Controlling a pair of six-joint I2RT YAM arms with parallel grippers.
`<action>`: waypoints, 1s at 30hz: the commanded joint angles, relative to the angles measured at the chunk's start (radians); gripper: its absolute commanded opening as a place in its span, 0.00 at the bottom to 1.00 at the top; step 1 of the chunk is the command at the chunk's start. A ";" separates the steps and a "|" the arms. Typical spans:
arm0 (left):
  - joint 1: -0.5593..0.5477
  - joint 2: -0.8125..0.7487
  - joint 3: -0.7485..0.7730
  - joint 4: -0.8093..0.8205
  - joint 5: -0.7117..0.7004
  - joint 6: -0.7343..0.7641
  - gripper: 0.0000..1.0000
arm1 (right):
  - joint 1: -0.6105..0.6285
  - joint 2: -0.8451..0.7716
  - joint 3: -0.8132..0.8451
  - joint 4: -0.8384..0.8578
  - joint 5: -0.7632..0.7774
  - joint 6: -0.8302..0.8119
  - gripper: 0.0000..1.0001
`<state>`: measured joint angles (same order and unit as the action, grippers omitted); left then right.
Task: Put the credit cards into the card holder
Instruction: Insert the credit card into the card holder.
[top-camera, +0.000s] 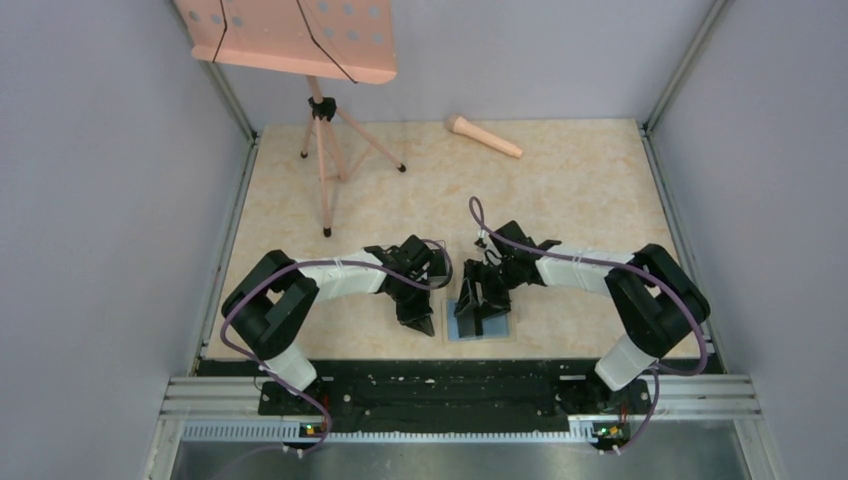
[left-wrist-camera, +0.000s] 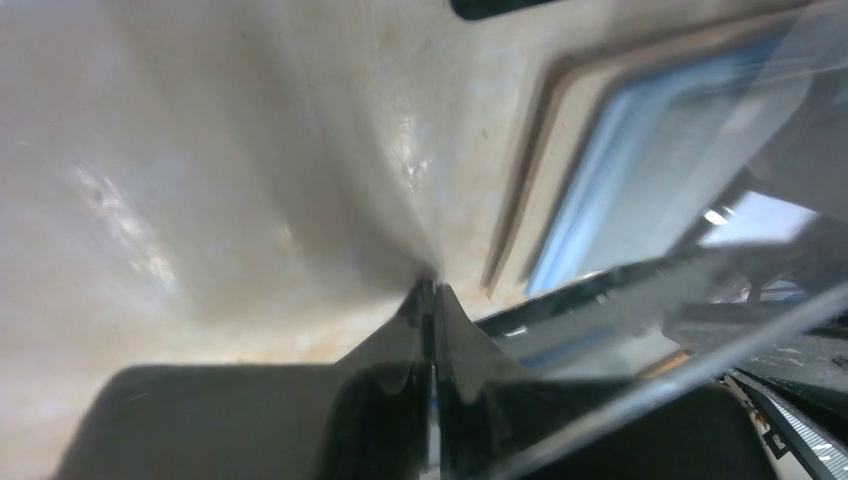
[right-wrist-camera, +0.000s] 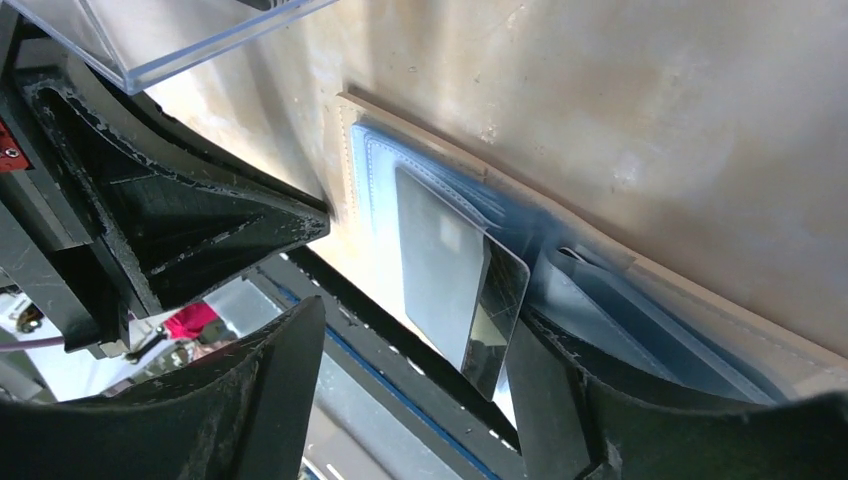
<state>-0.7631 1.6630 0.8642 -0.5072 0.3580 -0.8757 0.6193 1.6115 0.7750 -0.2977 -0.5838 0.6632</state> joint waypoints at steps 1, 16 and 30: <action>-0.005 0.021 0.018 -0.010 -0.047 0.023 0.04 | 0.039 -0.001 0.035 -0.066 0.105 -0.044 0.66; -0.039 0.049 0.074 0.022 0.012 0.044 0.05 | 0.096 0.089 0.019 0.158 -0.011 0.048 0.47; -0.052 -0.169 0.104 -0.074 -0.185 0.095 0.41 | 0.098 -0.016 0.092 -0.060 0.105 -0.023 0.62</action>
<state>-0.8116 1.6253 0.9154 -0.5793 0.2733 -0.8143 0.7036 1.6596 0.8272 -0.2653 -0.5476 0.6819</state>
